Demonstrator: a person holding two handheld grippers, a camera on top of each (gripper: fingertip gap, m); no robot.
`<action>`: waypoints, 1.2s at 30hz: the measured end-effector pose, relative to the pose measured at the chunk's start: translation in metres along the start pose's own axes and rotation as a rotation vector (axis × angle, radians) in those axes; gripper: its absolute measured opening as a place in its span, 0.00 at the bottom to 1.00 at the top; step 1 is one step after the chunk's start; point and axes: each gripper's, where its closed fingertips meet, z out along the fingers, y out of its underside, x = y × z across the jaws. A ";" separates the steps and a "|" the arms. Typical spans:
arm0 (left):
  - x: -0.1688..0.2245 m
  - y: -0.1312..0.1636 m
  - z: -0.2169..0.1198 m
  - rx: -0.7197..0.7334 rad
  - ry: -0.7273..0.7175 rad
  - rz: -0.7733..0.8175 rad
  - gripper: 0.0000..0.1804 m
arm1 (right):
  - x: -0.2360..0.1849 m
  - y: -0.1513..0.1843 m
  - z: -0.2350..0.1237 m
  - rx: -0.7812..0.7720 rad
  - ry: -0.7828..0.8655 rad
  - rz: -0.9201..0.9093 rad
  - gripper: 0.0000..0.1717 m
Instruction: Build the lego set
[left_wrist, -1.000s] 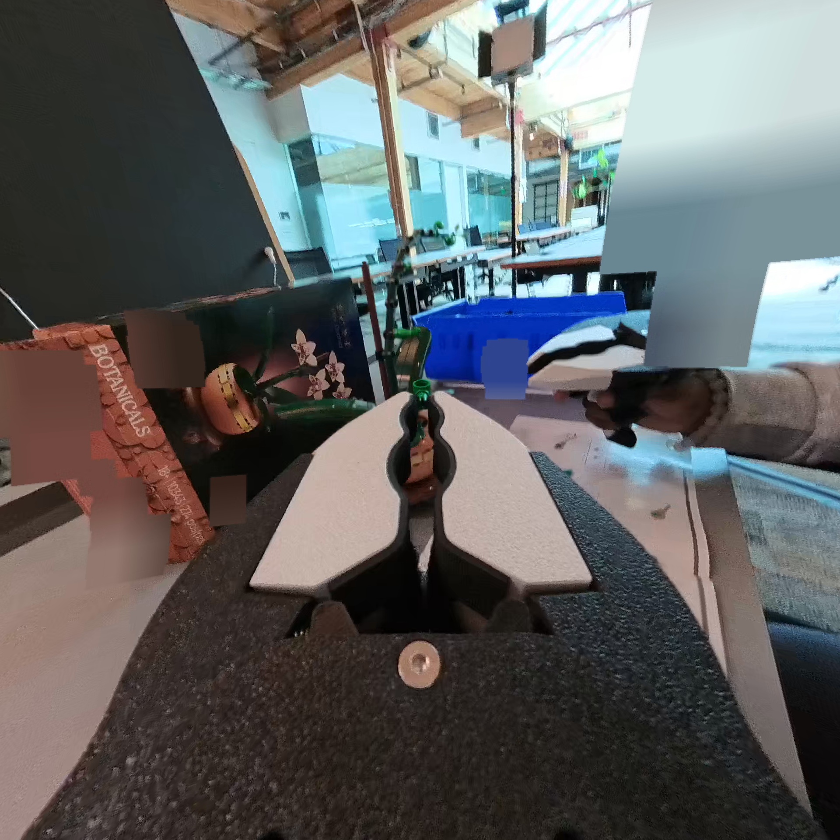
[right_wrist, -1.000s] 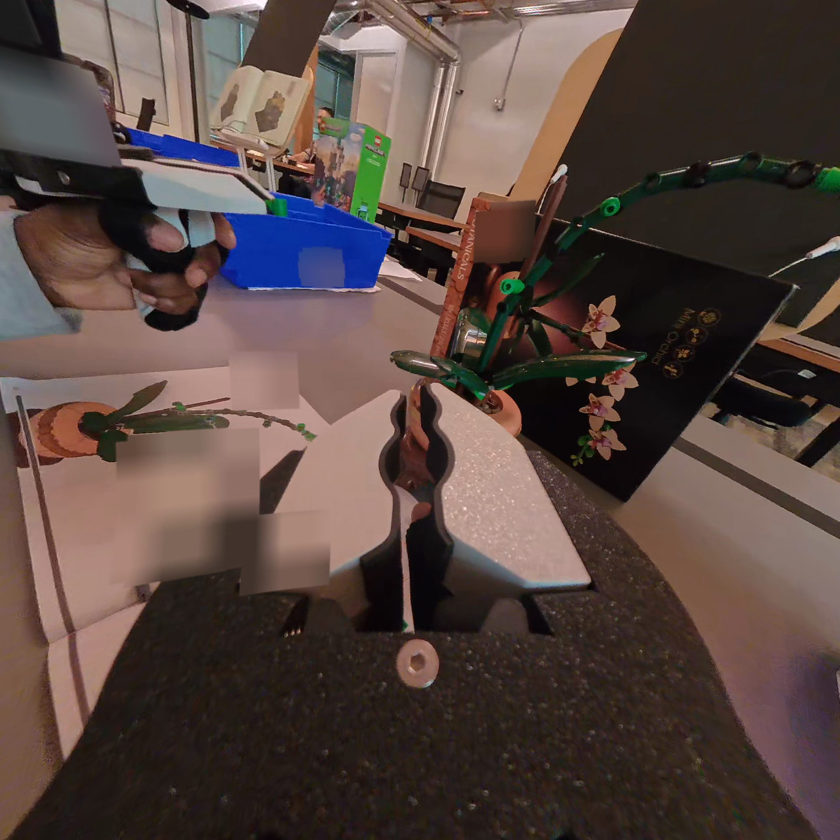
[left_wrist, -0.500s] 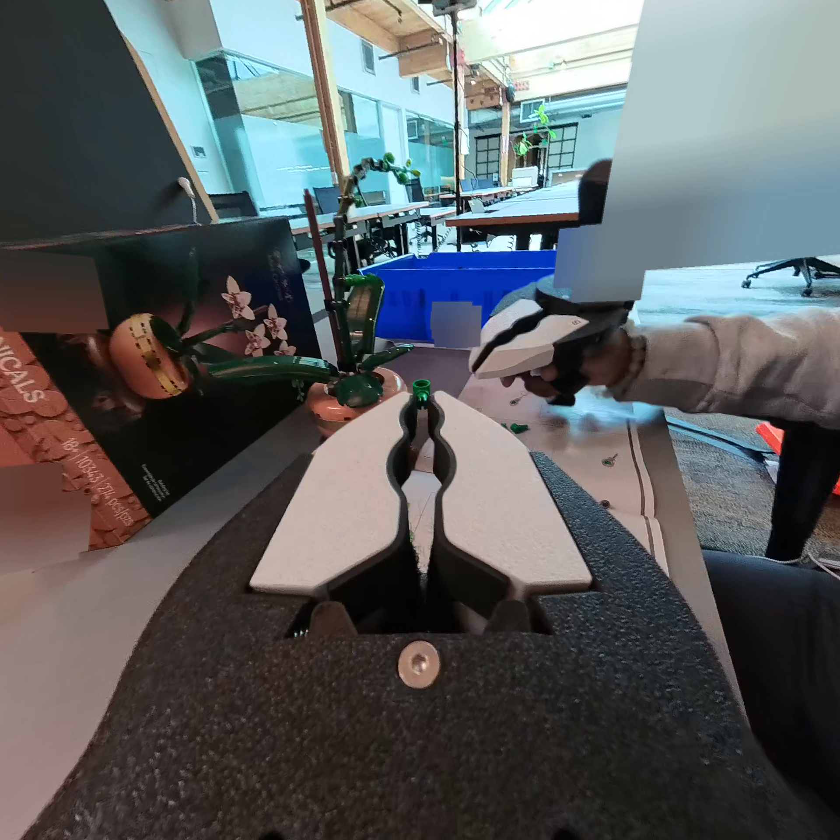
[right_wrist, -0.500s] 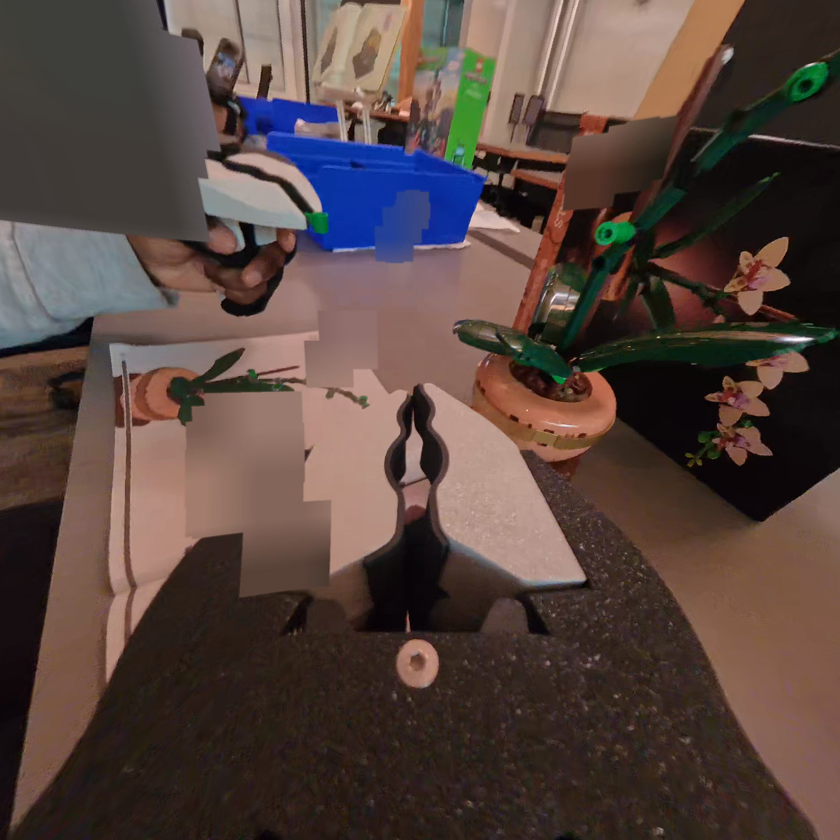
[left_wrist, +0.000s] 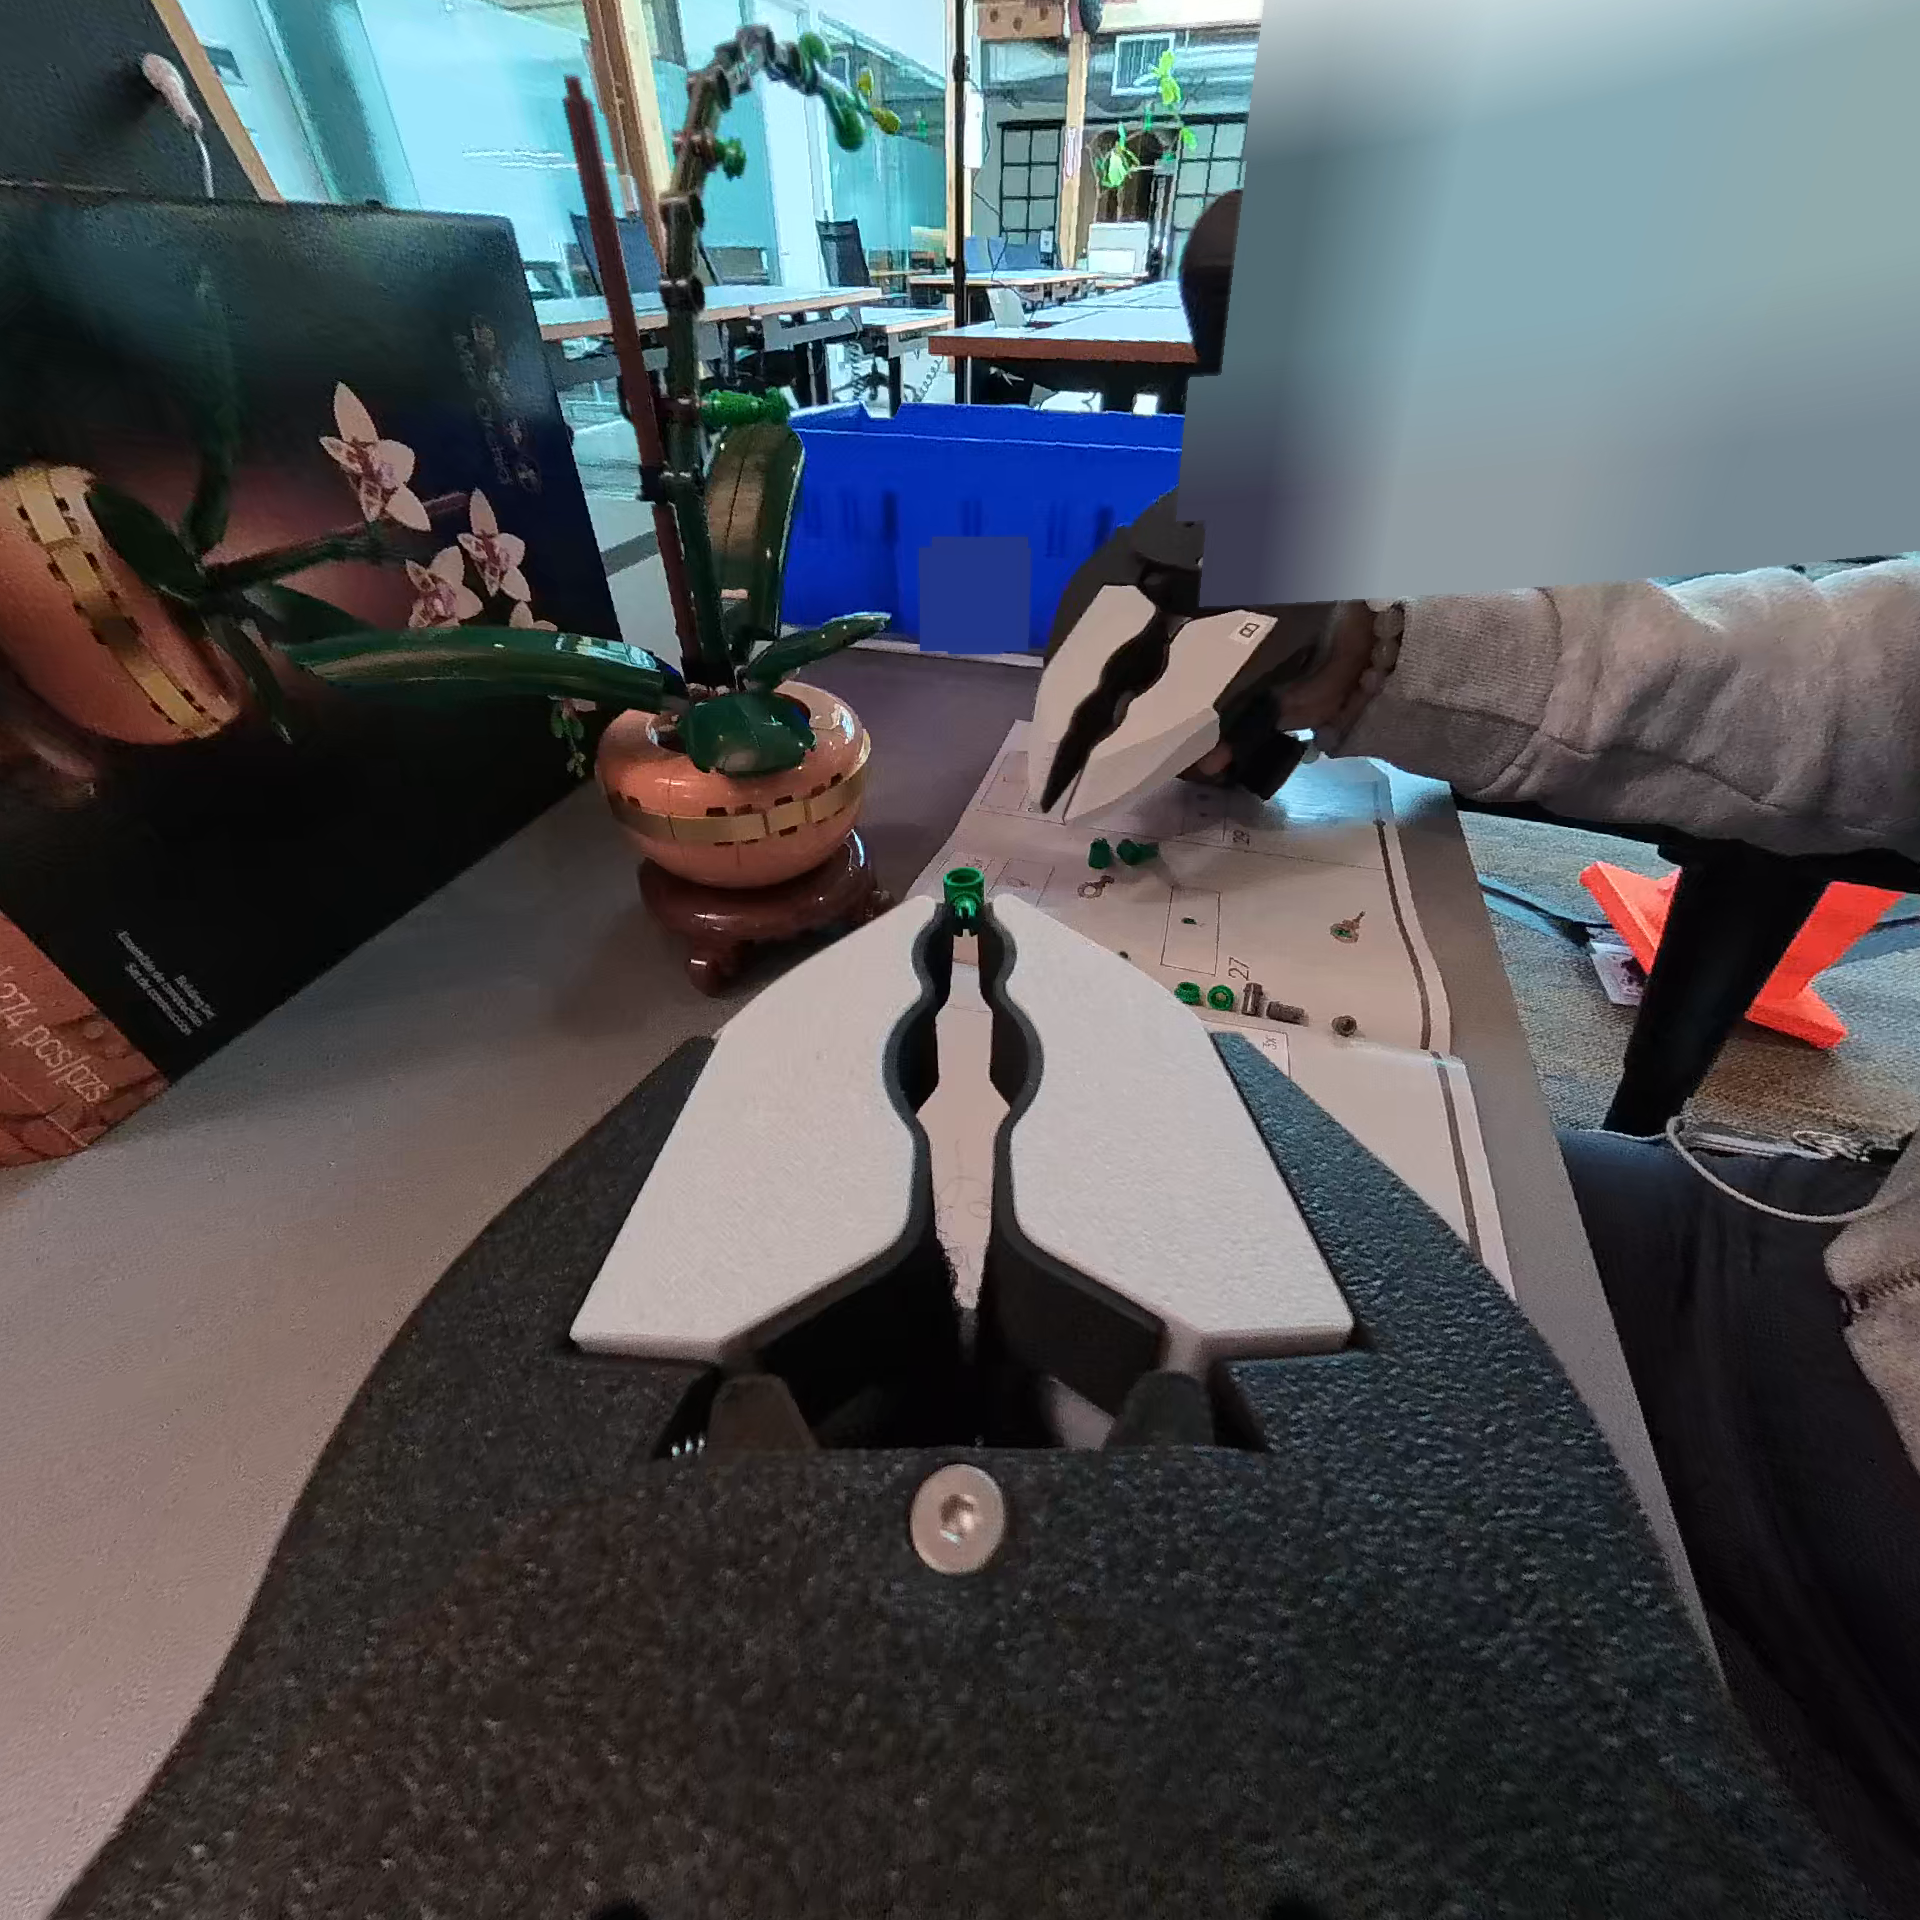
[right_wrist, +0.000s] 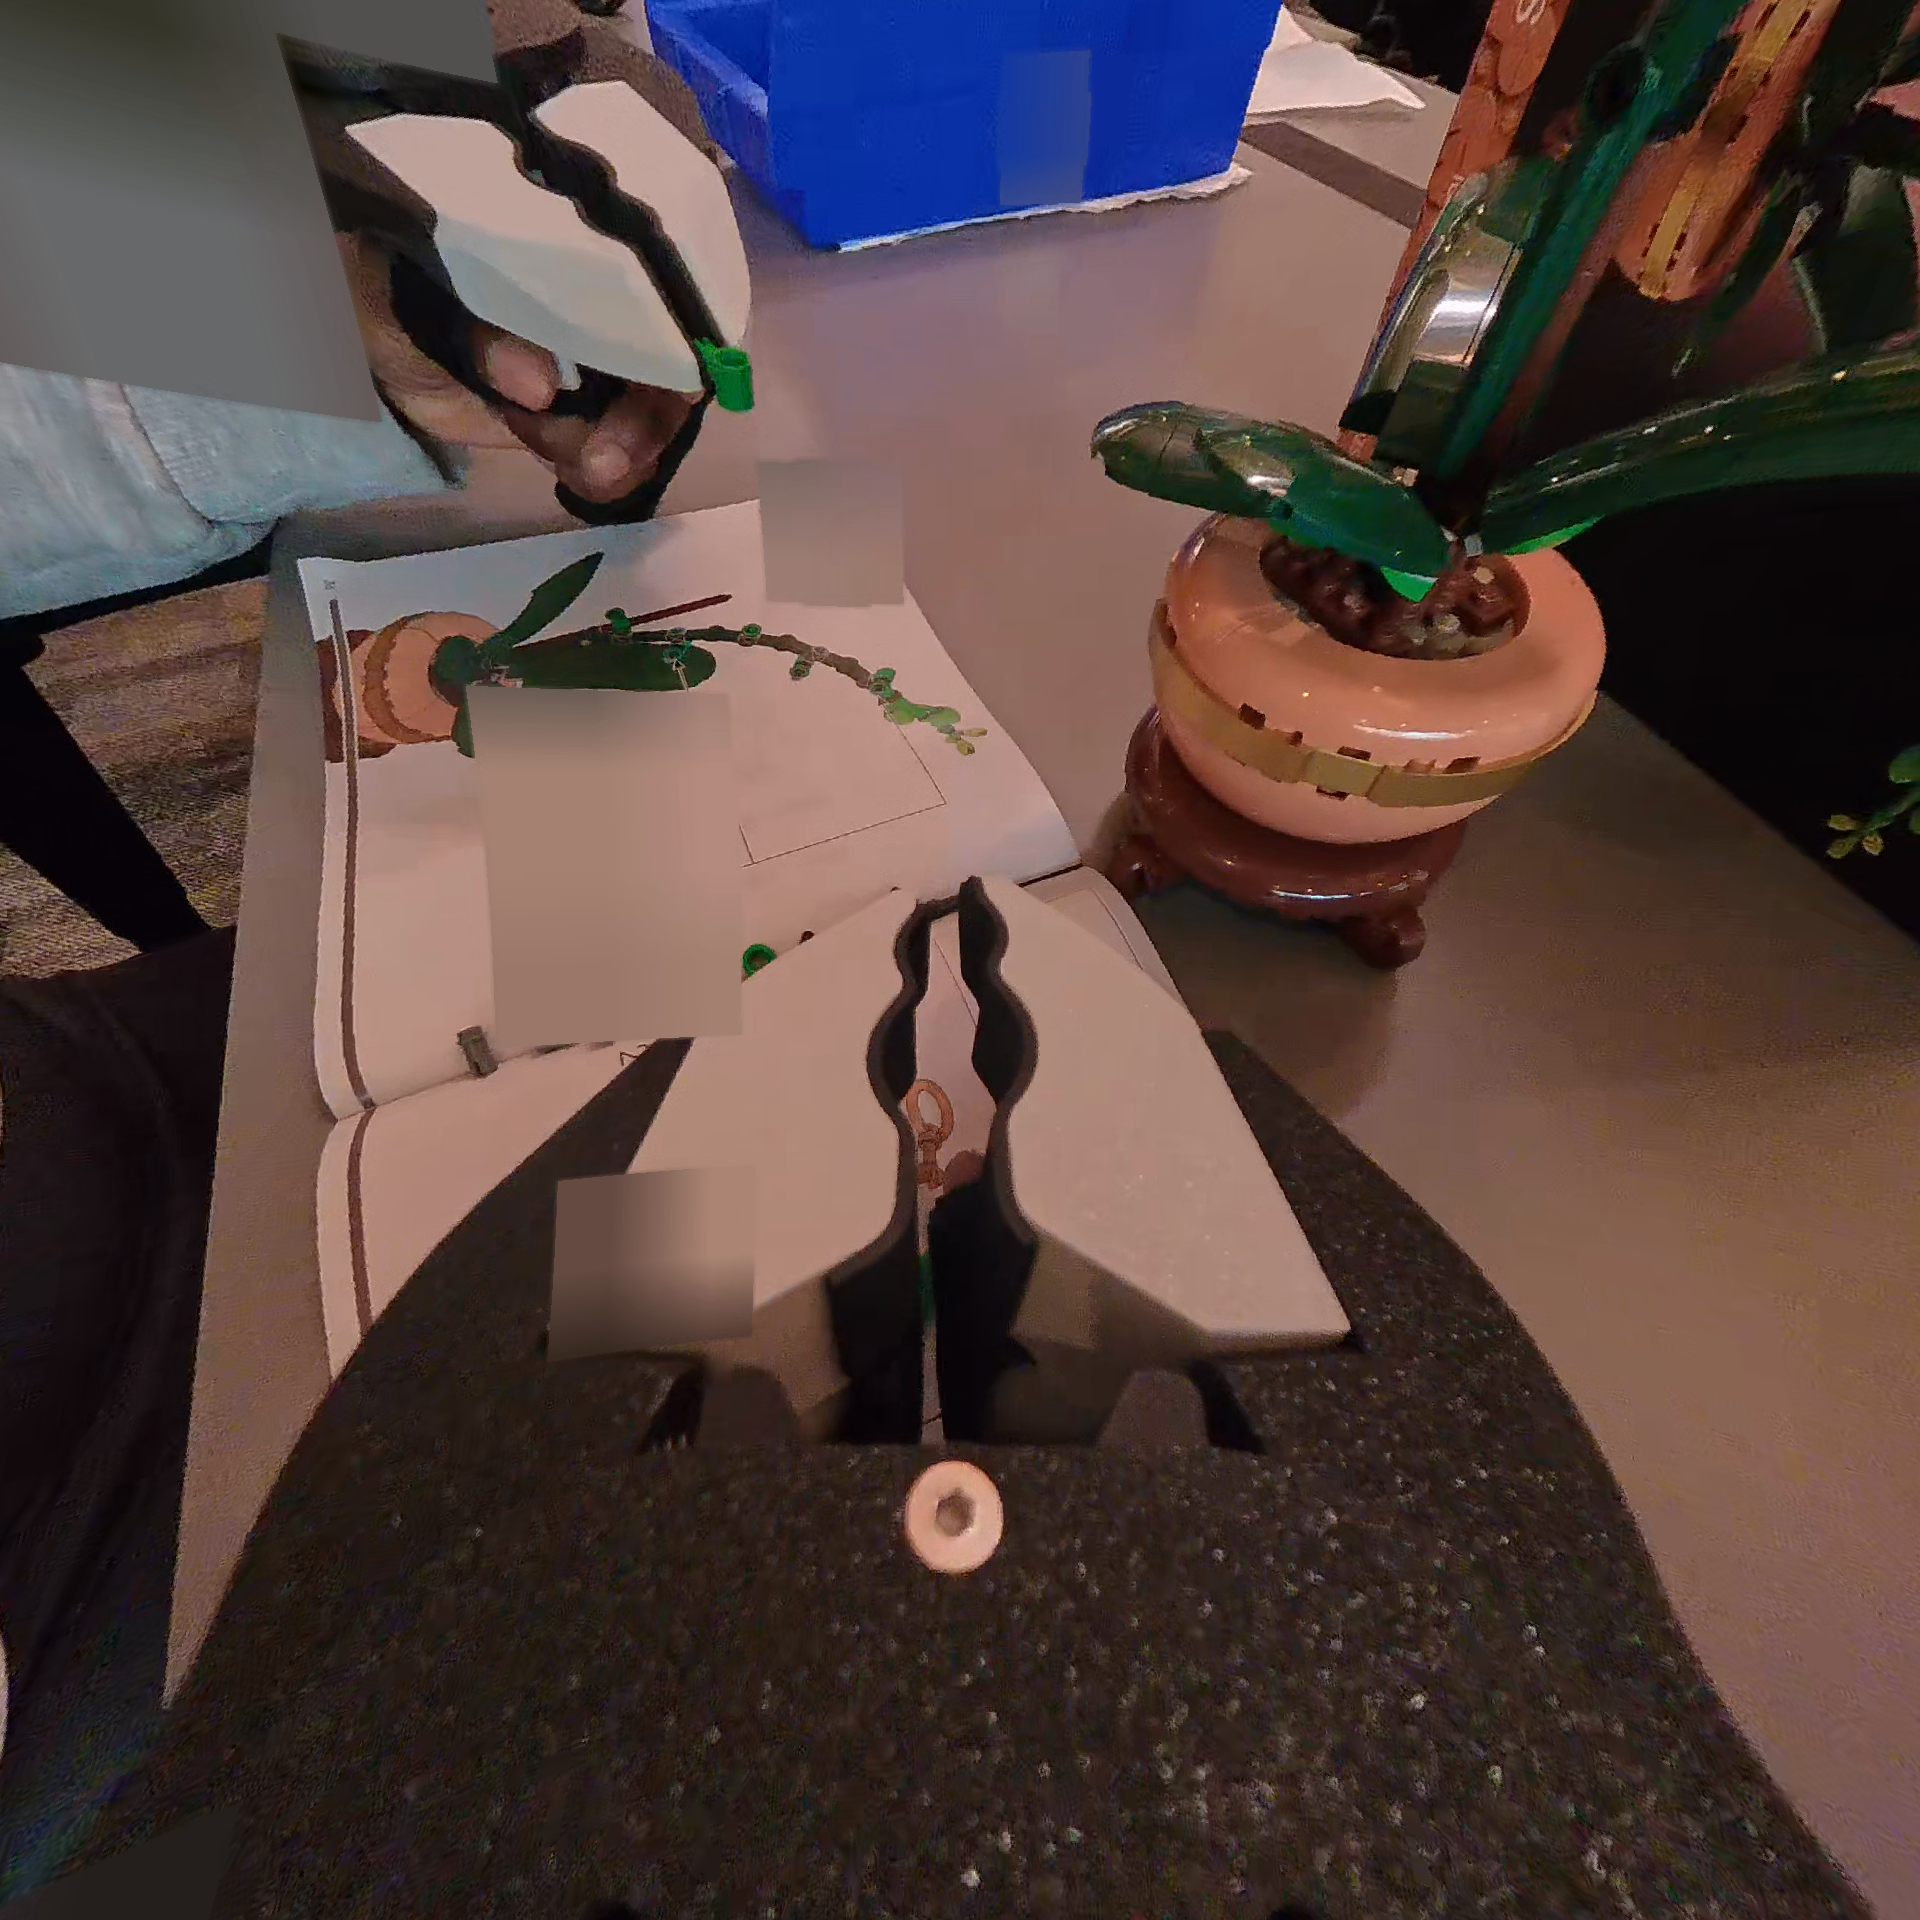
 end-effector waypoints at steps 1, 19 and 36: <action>0.000 -0.001 0.000 0.007 -0.002 0.000 0.02 | 0.000 0.000 0.000 0.000 0.002 -0.005 0.03; 0.005 -0.005 0.001 0.003 -0.006 0.047 0.02 | 0.001 0.004 0.005 -0.040 0.043 -0.051 0.02; 0.009 0.010 -0.001 -0.027 0.092 0.021 0.02 | -0.004 0.006 0.006 -0.056 0.005 -0.052 0.00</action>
